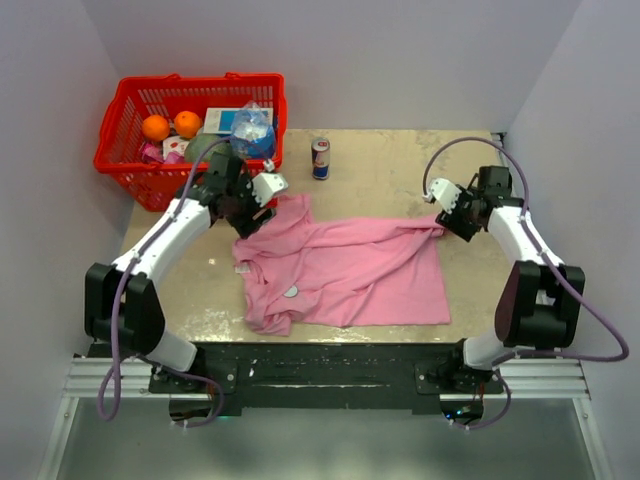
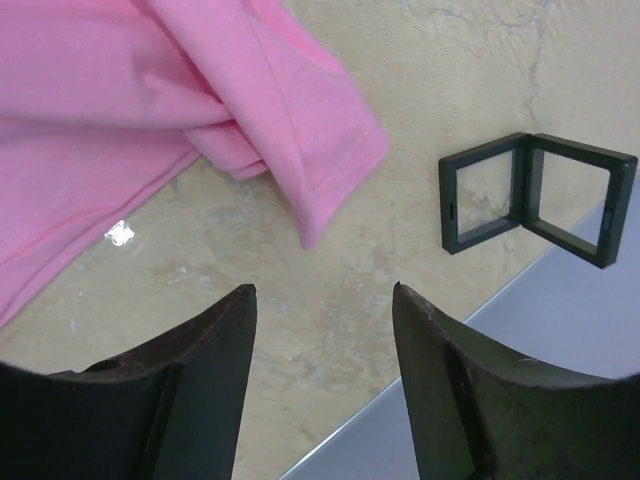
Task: Remove the brooch from the garment
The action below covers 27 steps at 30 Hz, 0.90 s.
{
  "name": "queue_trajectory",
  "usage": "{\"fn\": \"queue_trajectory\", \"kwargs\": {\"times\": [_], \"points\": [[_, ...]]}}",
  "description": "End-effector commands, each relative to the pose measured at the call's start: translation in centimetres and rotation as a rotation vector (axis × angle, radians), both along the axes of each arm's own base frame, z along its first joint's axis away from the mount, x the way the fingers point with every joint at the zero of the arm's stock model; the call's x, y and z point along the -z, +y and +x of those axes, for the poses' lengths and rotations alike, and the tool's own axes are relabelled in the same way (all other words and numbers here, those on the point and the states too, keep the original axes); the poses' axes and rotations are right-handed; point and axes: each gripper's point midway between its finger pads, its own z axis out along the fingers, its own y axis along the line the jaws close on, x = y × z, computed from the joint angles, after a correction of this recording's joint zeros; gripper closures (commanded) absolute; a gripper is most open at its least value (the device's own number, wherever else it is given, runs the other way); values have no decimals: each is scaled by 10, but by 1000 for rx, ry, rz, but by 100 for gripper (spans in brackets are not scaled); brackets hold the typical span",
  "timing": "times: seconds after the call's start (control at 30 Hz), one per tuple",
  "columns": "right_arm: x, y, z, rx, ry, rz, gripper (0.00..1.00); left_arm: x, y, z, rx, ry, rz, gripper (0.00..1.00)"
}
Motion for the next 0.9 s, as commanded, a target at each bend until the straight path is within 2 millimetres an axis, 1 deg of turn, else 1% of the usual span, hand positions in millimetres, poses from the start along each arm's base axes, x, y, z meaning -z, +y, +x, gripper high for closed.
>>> {"fn": "queue_trajectory", "kwargs": {"times": [0.0,0.03,0.07,0.1,0.13,0.17,0.23,0.3,0.33,0.37,0.4,0.43,0.5,0.53,0.63,0.7,0.73,0.77,0.83,0.87], "points": [[-32,5,37,23,-114,71,39,-48,-59,51,47,-158,-121,24],[-23,6,40,21,-92,81,39,-32,-64,56,36,-130,-101,23],[-23,9,46,5,-94,93,39,-27,-67,61,8,-121,-115,23],[-19,11,48,-6,-79,98,38,-21,-69,64,-3,-104,-120,23],[-15,12,47,-27,-56,96,38,-3,-71,64,-6,-58,-113,24],[-5,12,46,-64,-14,84,38,4,-71,63,-12,-36,-113,24],[2,11,42,-103,18,54,38,23,-72,61,-16,4,-107,24],[9,4,38,-159,36,-13,37,31,-73,62,-20,16,-106,24],[12,4,35,-182,47,-28,37,36,-74,63,-24,24,-106,25],[18,2,32,-201,64,-50,37,34,-75,67,-30,15,-113,24],[21,-1,30,-201,74,-67,37,36,-76,69,-30,17,-111,24],[26,-1,26,-209,98,-67,37,40,-77,70,-34,22,-102,24],[33,-1,22,-222,123,-70,37,41,-76,74,-43,12,-84,24],[33,-4,27,-216,106,-85,37,42,-76,74,-41,12,-74,24],[42,-8,31,-189,93,-104,38,43,-72,72,-45,6,-50,26],[46,-9,32,-194,105,-107,39,46,-66,64,-35,23,-24,26],[49,-10,32,-191,111,-106,40,39,-62,61,-26,10,-17,26],[51,-9,33,-198,116,-104,41,44,-57,52,-23,32,-4,26],[55,-9,31,-203,130,-102,41,37,-47,41,-27,50,3,26],[56,-8,31,-201,129,-96,42,38,-43,35,-30,66,7,26]]}}
